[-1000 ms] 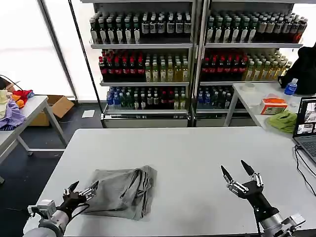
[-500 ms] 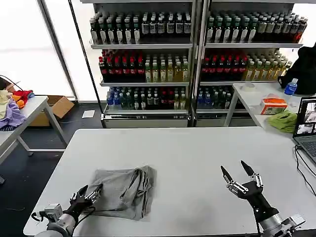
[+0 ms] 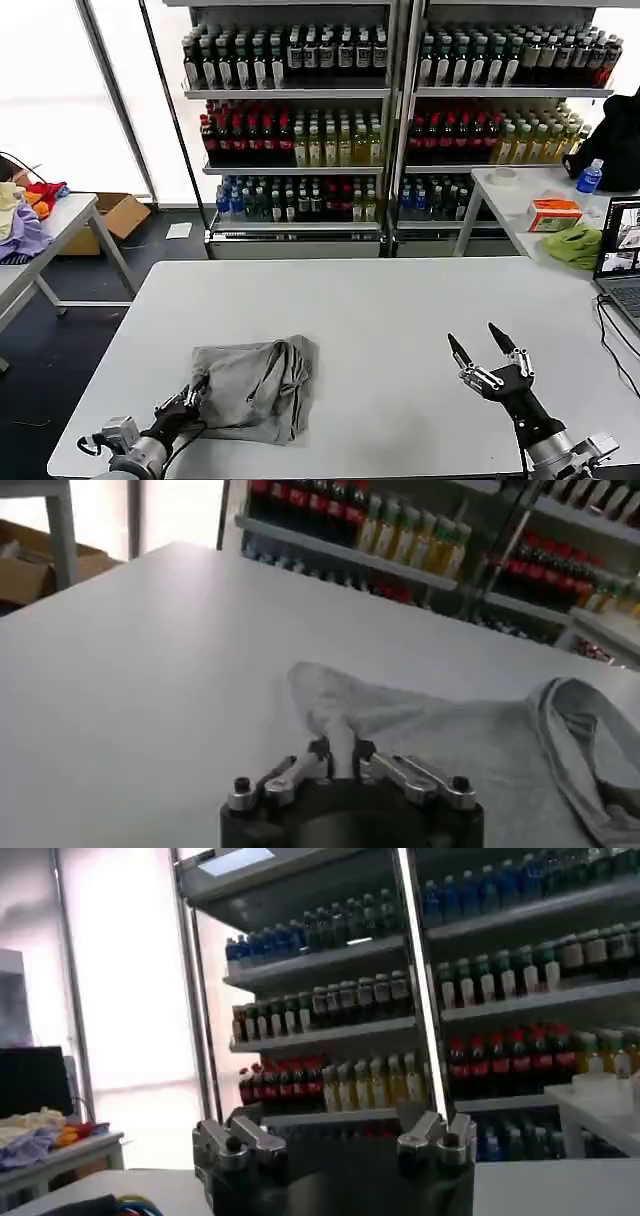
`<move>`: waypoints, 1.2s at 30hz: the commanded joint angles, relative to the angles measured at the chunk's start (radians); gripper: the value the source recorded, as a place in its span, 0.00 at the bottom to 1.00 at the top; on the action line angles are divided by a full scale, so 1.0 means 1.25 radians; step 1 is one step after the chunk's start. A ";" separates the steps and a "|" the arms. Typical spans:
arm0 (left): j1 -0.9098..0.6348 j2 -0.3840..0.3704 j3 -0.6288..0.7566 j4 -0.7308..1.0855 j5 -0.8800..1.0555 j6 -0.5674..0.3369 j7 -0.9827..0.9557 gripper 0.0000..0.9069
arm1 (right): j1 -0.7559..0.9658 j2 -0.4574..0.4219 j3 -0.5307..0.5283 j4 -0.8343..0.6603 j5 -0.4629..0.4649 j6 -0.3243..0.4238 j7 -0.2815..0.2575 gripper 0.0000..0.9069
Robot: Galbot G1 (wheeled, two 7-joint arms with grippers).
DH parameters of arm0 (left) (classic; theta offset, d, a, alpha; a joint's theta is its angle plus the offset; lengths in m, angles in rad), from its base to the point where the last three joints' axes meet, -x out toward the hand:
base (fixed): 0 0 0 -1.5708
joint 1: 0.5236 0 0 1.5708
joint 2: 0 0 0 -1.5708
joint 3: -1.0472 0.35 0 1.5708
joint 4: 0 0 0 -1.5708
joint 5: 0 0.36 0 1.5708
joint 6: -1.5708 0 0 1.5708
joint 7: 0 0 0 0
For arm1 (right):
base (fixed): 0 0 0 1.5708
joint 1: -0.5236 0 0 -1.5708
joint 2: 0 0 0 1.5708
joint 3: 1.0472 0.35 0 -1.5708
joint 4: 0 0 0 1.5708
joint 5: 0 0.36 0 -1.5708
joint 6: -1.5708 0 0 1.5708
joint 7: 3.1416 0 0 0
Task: Fold and organize the clothes.
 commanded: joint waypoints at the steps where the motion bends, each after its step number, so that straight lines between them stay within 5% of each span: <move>1: -0.013 0.019 -0.185 -0.064 -0.094 0.006 -0.027 0.00 | 0.005 -0.001 0.001 0.001 0.005 0.001 0.001 1.00; 10: 0.048 0.222 -0.508 0.051 -0.208 0.040 0.068 0.00 | 0.025 -0.011 -0.004 -0.005 0.018 -0.001 0.005 1.00; 17: 0.044 0.380 -0.542 0.032 -0.346 0.099 0.038 0.00 | 0.029 -0.007 -0.006 -0.007 0.019 0.003 0.004 1.00; 27: -0.022 0.355 -0.301 -0.261 -0.324 0.136 -0.122 0.00 | 0.013 0.012 0.019 -0.011 0.019 0.019 0.002 1.00; 32: -0.048 0.208 0.195 -0.267 -0.021 0.126 -0.137 0.00 | 0.018 0.033 0.021 0.006 0.021 0.009 0.009 1.00; 36: -0.164 0.120 0.410 -0.117 0.046 0.130 -0.170 0.00 | 0.001 0.041 0.052 0.029 0.036 0.000 0.011 1.00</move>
